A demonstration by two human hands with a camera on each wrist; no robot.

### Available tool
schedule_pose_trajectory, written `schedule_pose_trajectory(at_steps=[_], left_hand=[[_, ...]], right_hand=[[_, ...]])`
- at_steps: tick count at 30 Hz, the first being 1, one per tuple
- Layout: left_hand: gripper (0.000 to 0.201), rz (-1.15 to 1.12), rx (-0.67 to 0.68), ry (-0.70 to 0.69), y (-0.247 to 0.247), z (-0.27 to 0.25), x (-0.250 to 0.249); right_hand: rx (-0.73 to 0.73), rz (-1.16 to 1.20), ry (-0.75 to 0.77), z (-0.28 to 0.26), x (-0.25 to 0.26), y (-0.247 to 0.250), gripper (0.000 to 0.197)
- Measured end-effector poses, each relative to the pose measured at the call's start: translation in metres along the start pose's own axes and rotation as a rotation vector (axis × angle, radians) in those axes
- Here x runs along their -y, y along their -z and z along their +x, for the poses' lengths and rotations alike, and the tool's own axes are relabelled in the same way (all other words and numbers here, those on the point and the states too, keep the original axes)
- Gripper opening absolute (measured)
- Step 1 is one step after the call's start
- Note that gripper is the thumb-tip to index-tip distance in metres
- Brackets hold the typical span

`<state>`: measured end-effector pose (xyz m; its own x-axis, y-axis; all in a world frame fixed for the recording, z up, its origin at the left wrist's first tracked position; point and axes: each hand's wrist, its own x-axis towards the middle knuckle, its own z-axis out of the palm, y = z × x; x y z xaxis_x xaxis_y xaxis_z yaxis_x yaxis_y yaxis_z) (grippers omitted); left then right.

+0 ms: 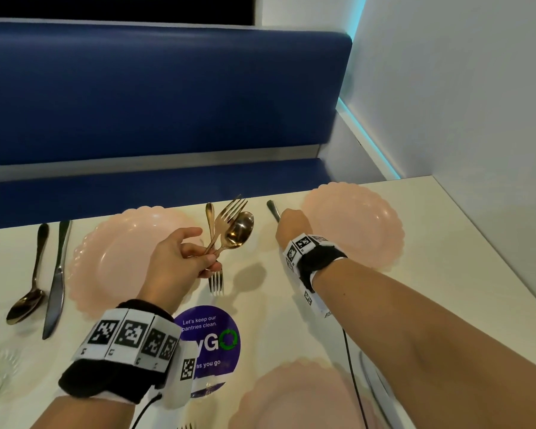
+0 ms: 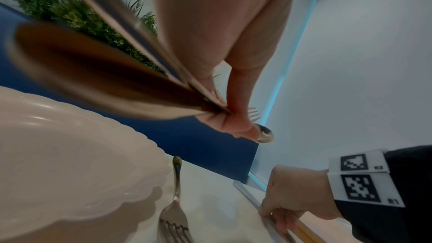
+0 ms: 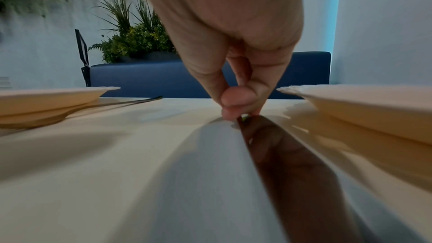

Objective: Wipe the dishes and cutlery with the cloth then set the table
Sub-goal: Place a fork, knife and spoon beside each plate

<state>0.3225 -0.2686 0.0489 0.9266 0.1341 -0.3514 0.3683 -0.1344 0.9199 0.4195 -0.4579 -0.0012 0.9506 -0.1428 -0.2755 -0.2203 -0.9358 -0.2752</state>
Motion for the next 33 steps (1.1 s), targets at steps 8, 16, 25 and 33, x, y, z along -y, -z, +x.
schedule_pose_trajectory(at_steps=[8, 16, 25, 33], left_hand=[[0.044, -0.092, -0.009, 0.033, 0.001, 0.002, 0.000], [0.048, -0.144, -0.001, 0.052, 0.007, 0.004, 0.001], [0.054, -0.175, -0.018, 0.087, 0.012, 0.004, -0.001], [0.068, -0.112, -0.006, 0.079, 0.000, 0.008, -0.004]], right_hand=[[-0.007, 0.010, 0.018, 0.010, 0.002, 0.005, 0.037], [-0.002, 0.014, 0.021, 0.011, 0.003, 0.008, 0.033], [-0.024, -0.016, 0.071, 0.004, 0.006, 0.015, 0.026], [-0.009, 0.116, 0.965, -0.069, 0.040, 0.031, 0.016]])
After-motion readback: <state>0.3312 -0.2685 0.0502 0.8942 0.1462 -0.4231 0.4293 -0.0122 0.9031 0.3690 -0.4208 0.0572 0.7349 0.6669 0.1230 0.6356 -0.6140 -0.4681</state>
